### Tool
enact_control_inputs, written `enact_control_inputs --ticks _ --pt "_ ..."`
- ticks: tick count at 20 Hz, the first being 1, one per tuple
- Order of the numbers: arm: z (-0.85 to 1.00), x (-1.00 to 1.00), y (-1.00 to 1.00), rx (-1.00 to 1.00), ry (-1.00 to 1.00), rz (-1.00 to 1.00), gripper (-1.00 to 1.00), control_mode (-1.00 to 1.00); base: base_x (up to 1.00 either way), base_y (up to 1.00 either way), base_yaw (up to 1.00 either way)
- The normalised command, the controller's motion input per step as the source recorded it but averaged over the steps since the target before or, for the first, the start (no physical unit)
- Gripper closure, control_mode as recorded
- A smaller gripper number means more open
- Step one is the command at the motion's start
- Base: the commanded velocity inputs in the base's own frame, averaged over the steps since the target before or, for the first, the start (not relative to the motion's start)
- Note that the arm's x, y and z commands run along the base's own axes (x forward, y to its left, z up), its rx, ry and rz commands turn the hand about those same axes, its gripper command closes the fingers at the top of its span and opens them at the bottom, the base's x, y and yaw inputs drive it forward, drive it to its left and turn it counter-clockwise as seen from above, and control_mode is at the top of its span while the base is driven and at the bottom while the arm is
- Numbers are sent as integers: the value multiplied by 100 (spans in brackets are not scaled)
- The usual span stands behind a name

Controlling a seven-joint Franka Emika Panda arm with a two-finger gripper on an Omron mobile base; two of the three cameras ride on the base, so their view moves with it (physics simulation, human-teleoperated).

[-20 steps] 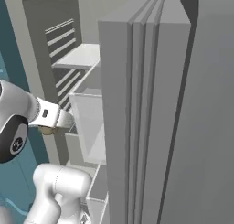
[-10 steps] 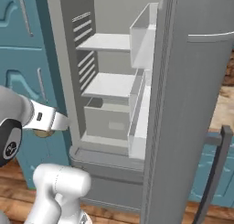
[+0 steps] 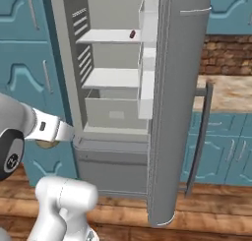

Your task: Retrieve the sausage and cheese from the fridge and place them on the cutting board on the counter.

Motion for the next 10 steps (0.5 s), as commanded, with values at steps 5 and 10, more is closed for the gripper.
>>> enact_control_inputs --ticks 5,10 --pt "0 0 0 0 0 0 100 100 -76 21 -49" --pt "0 0 0 0 0 0 100 100 -61 24 -61"
